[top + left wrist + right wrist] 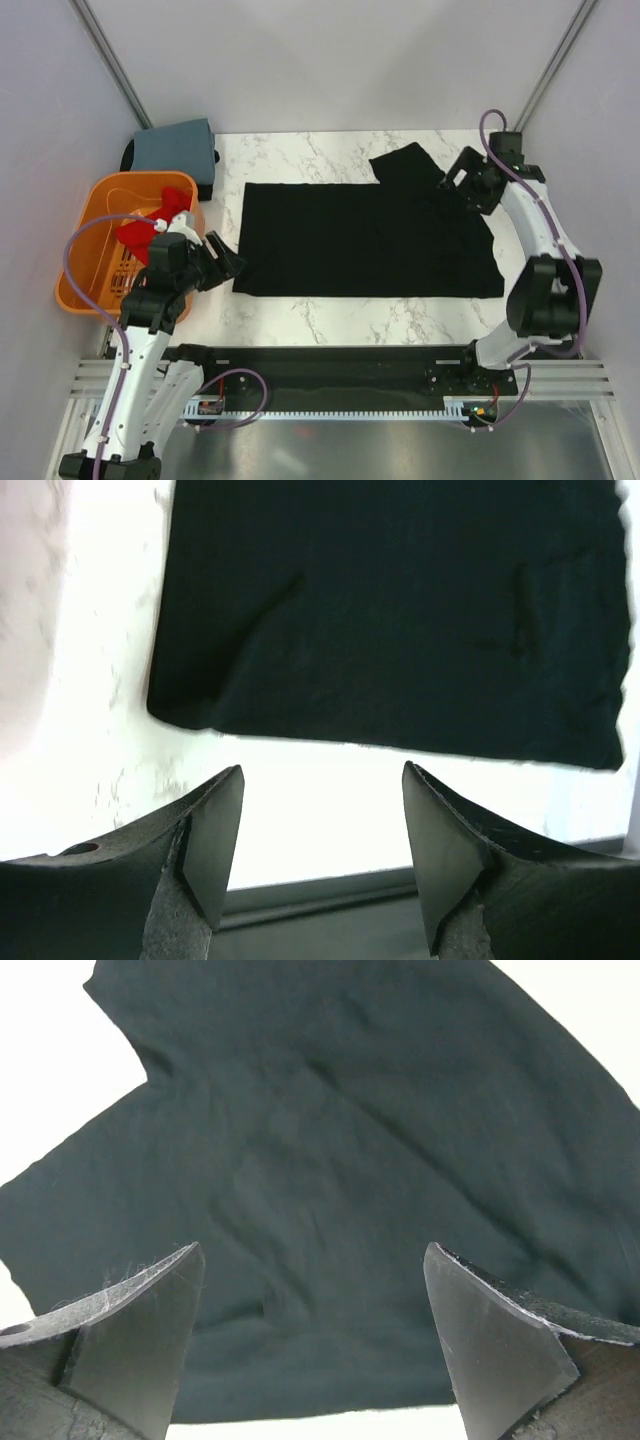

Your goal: Fold and stack the t-shirts

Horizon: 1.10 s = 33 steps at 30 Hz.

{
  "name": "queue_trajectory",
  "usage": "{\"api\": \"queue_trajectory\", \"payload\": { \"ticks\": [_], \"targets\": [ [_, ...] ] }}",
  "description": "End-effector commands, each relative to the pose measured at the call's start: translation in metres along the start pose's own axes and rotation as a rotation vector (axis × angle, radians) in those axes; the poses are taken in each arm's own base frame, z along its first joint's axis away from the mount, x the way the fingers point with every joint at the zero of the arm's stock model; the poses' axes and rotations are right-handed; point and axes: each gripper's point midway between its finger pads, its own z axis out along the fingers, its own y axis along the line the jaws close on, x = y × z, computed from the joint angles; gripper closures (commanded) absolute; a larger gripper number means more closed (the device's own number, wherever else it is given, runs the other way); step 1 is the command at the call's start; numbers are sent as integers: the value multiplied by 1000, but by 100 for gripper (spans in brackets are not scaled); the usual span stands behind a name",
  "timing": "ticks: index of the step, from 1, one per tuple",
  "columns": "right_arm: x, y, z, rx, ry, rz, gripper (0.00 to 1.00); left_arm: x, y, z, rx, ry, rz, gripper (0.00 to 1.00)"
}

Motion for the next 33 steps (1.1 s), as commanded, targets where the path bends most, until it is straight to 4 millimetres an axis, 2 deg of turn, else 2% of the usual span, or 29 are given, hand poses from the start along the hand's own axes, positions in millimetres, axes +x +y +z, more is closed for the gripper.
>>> {"api": "queue_trajectory", "payload": {
  "ticks": [1,2,3,4,5,6,7,8,9,10,13,14,15,16,18,19,20,22,23,25,26,28,29,31,33],
  "targets": [
    [-52,28,19,-14,-108,-77,2,15,-3,1,68,44,68,29],
    [-54,27,45,-1,-81,-84,2,12,-5,1,76,25,73,29],
    [-64,36,56,-31,-93,-91,2,8,-6,-2,84,-6,76,29],
    [-83,55,58,-78,-133,-103,2,8,-3,-1,76,-19,77,29],
    [-81,55,87,-81,-104,-120,2,6,-2,-2,72,-31,75,29],
    [-90,64,99,-106,-128,-129,2,5,-3,-3,73,-37,75,29],
    [-106,81,103,-141,-168,-141,2,6,-4,-5,84,-39,79,29],
    [-100,77,134,-129,-135,-144,3,5,-5,-6,86,-45,79,29],
    [-103,82,145,-141,-134,-151,4,4,-5,-6,88,-51,82,29],
    [-110,88,165,-148,-143,-168,4,4,-5,-8,90,-60,80,29],
    [-129,101,186,-171,-214,-180,4,3,-4,-9,88,-72,81,30],
    [-124,96,207,-166,-208,-173,4,2,-5,-10,88,-78,79,30],
    [-133,102,215,-198,-249,-164,4,2,-4,-10,85,-78,80,30],
    [-130,103,233,-211,-252,-182,4,2,-3,-9,83,-78,79,30],
    [-133,109,247,-227,-286,-250,4,2,-3,-9,83,-78,80,30],
    [-146,116,246,-243,-320,-249,3,1,-4,-10,84,-82,79,30],
    [-139,106,266,-232,-301,-235,4,2,-3,-10,83,-81,79,30],
    [-147,103,275,-226,-339,-223,4,0,-3,-11,83,-90,80,30],
    [-143,100,285,-222,-340,-229,4,1,-3,-11,82,-88,78,30],
    [-147,103,291,-237,-363,-242,4,1,-3,-11,84,-91,80,30],
    [-139,97,303,-228,-345,-236,4,0,-3,-12,83,-93,80,30],
    [-130,105,309,-276,-318,-249,8,-1,-2,-12,78,-97,75,32],
    [-119,107,317,-289,-296,-283,9,-2,-1,-12,74,-102,73,32],
    [-97,115,323,-319,-245,-321,15,-6,2,-13,66,-115,57,33],
    [-91,118,321,-346,-217,-321,21,-7,3,-13,67,-120,57,33]
  ]
}}
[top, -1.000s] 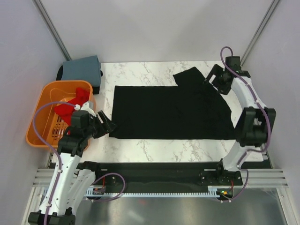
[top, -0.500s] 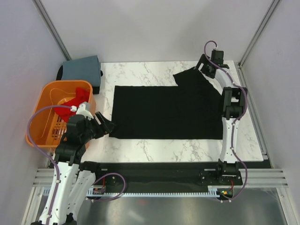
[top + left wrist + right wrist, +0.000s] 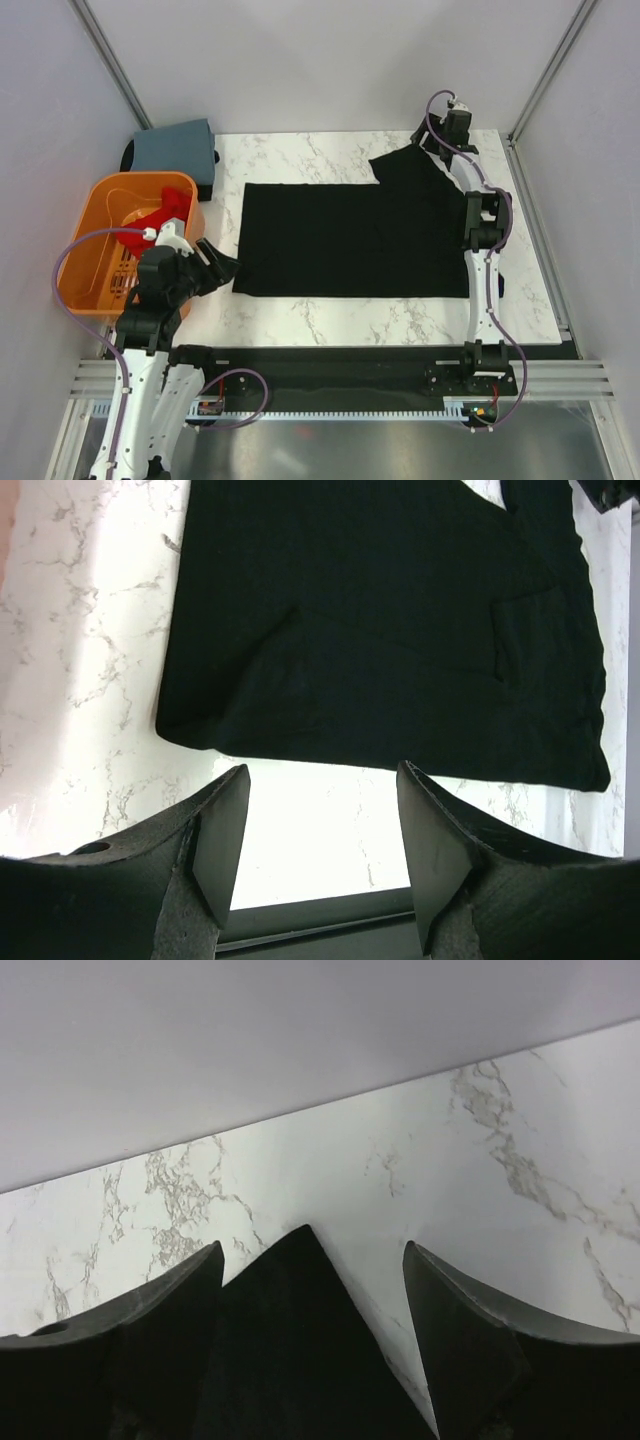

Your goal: Fold and stack the t-shirts

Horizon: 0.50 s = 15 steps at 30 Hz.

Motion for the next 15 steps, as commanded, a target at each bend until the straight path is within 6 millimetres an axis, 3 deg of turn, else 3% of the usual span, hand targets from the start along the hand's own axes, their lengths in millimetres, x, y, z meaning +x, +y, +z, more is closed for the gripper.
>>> {"api": "queue_trajectory", "payload": {
  "ticks": [1,3,8,15],
  "targets": [
    [44,33,6,-87,101,-46,22,-11,-3,-1,26,-42,41,33],
    [47,35,4,-81,114,-56,35,-10,-3,0,29,-39,43,33],
    [56,41,-4,-92,147,-56,45,-10,-3,-1,28,-39,41,33],
    [49,41,-9,-79,139,-61,81,-10,-3,0,29,-34,41,33]
  ]
}}
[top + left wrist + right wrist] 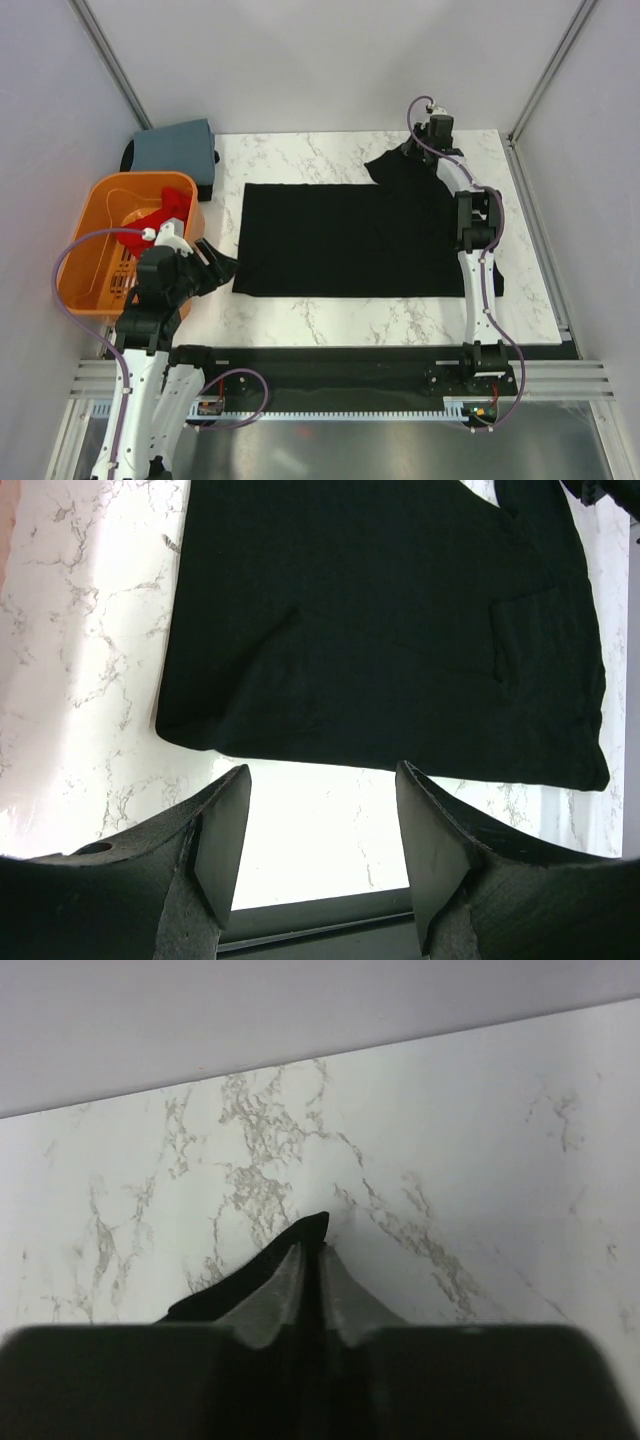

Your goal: Fold and stack the t-shirts

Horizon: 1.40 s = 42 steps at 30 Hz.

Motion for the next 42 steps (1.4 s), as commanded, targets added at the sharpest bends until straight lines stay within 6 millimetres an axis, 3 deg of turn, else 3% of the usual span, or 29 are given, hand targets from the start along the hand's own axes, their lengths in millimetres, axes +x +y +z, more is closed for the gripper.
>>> {"api": "queue_trajectory", "payload": {
  "ticks": [1,3,6,9,10,11,12,13,14,15,16,17,18,19,20,21,23,24,25,26,28,29,30,31,32,34,37,42],
  "targets": [
    [4,1,-13,12,55,3,92,-7,-5,0,36,-28,50,33],
    [-5,5,-17,12,41,9,100,-6,-4,1,31,-23,47,34],
    [-32,19,-36,17,-7,22,100,-7,-2,5,16,-19,43,34],
    [-62,37,-73,19,-87,133,100,-14,3,13,-14,-18,44,34],
    [-52,42,-98,46,-87,176,100,-18,1,24,-12,-8,45,34],
    [-50,50,-109,29,-112,205,100,-22,-1,30,-14,-3,39,35],
    [-61,66,-121,-26,-187,242,100,-34,-8,33,-10,-21,40,35],
    [-38,77,-141,-33,-164,245,100,-42,-11,43,-25,-26,46,35],
    [-33,82,-150,-34,-173,245,100,-41,-9,61,-62,19,54,35],
    [-8,79,-157,-24,-152,244,100,-58,-19,68,-77,0,73,35],
    [-16,95,-174,-54,-186,227,100,-65,-21,79,-132,-10,113,33],
    [-12,95,-180,-54,-197,222,100,-72,-25,89,-159,-8,152,32],
    [1,91,-183,-56,-194,223,100,-82,-30,115,-197,17,170,31],
    [-1,94,-188,-72,-209,222,100,-90,-29,128,-233,10,187,30],
    [-1,95,-188,-83,-219,215,100,-95,-27,145,-257,24,203,29],
    [4,94,-188,-84,-211,208,100,-106,-26,174,-301,37,218,29],
    [14,92,-179,-99,-193,192,100,-112,-18,207,-348,60,232,29],
    [14,99,-177,-144,-192,180,100,-115,-15,238,-370,80,236,29],
    [20,96,-172,-142,-178,178,100,-118,-10,253,-382,87,234,29],
    [21,98,-171,-156,-177,167,100,-136,-21,263,-367,60,236,29],
    [32,99,-172,-179,-167,156,100,-125,1,300,-417,114,235,29],
    [30,100,-174,-198,-193,161,100,-141,-5,311,-405,82,233,29],
    [39,96,-173,-193,-178,173,100,-140,1,319,-427,94,239,29],
    [46,95,-171,-205,-162,179,100,-126,20,339,-467,137,239,29],
    [48,96,-169,-216,-159,184,100,-141,15,345,-466,107,234,29],
    [57,95,-163,-237,-131,211,100,-130,38,361,-528,142,238,29],
    [60,93,-159,-248,-125,231,100,-136,46,371,-548,126,232,29],
    [69,88,-155,-260,-110,261,100,-126,61,379,-583,153,210,30]
  ]
}}
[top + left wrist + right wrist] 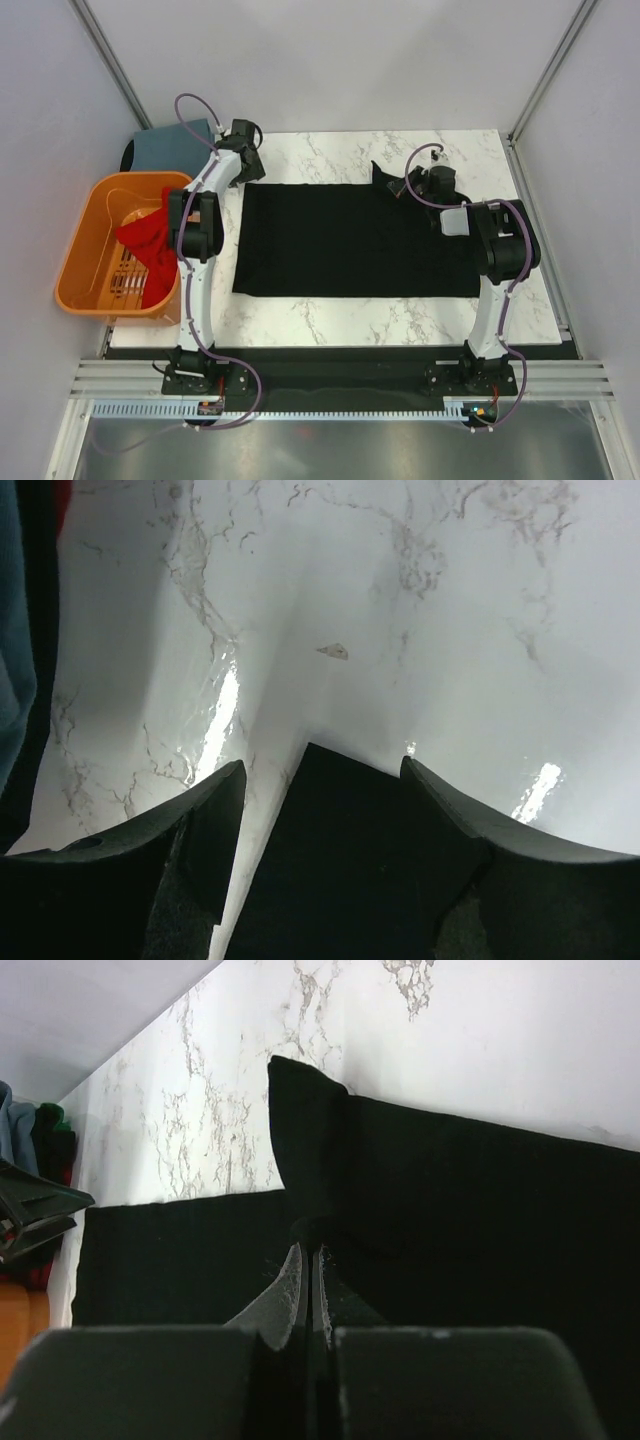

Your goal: Fold and stack the t-shirts

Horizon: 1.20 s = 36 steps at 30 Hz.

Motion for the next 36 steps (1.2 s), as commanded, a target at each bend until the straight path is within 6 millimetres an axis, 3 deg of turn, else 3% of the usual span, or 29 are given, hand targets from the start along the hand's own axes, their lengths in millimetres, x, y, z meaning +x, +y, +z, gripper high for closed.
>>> {"api": "queue_trajectory", "payload": {
  "ticks": [1,6,14,17,18,21,24,26,30,32,33,36],
  "targets": [
    [-12,13,2,-87,-42,23,100,-17,4,-5,-25,-33,-4,30],
    [-9,7,5,-86,-32,40,100,-1,-14,-1,66,31,-12,35],
    [-8,-10,4,-63,-24,51,100,14,-18,2,81,79,-55,47],
    [-6,-10,5,-64,-18,55,100,18,-18,3,81,87,-53,64],
    [-7,-11,5,-64,-20,56,100,18,-18,3,81,88,-55,76],
    [-8,-7,6,-80,-18,52,100,18,-20,3,93,92,-56,90],
    [-20,8,4,-143,-25,52,100,13,-22,-6,110,85,-57,98],
    [-41,24,1,-198,-51,36,100,15,-21,-13,113,92,-61,98],
    [-80,62,-24,-251,-88,-54,100,1,-23,-50,137,48,-58,98],
    [-84,69,-34,-246,-84,-75,100,5,-18,-59,133,52,-56,98],
    [-95,83,-44,-264,-102,-97,100,5,-17,-64,137,51,-55,98],
    [-99,87,-62,-227,-90,-149,100,5,-12,-85,158,38,-61,98]
  ]
}}
